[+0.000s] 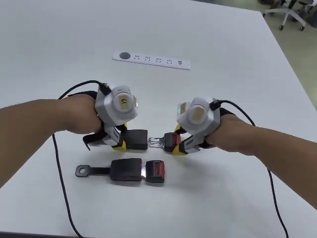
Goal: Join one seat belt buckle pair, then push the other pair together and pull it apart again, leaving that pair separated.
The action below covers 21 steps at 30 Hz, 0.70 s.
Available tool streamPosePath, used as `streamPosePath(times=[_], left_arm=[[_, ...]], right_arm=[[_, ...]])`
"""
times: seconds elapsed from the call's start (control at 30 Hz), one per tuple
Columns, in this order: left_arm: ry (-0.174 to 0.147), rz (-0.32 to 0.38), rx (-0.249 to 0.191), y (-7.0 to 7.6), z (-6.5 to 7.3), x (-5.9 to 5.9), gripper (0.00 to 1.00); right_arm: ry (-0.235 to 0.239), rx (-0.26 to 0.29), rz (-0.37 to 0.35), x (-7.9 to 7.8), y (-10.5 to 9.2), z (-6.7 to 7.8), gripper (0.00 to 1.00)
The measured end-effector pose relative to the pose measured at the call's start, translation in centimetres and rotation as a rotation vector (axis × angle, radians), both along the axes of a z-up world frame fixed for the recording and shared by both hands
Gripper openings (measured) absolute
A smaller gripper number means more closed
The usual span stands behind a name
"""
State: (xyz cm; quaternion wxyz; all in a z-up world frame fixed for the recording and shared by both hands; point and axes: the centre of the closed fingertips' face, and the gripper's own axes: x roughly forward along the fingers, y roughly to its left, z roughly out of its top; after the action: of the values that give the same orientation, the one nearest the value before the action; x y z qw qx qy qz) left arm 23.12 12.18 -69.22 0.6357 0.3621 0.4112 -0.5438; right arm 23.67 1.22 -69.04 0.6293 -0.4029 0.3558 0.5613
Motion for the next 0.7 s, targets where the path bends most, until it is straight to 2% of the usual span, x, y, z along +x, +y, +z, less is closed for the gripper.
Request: streamPosePath(times=[0.17,0.4,0.53,0.57,0.7], left_arm=[[-0.004,-0.002,0.004,-0.1,0.0,-0.1,0.32],[-0.004,-0.001,0.008,-0.1,0.0,0.0,0.32],[-0.006,-0.009,0.001,-0.1,-0.1,0.1,0.31],[-0.012,-0.036,-0.001,-0.2,-0.2,0.2,0.31],[0.001,-0.038,-0.002,-0.3,-0.2,0.1,0.31]], right_arm=[[-0.022,-0.01,0.024,0.3,0.6,0.1,0.33],[-0.019,0.029,0.028,0.3,1.9,0.0,0.33],[0.003,0.033,0.022,0.3,1.6,-0.1,0.32],[0.009,0.035,0.025,0.3,1.6,-0.1,0.32],[0.028,0.05,0.029,0.2,1.8,-0.1,0.31]])
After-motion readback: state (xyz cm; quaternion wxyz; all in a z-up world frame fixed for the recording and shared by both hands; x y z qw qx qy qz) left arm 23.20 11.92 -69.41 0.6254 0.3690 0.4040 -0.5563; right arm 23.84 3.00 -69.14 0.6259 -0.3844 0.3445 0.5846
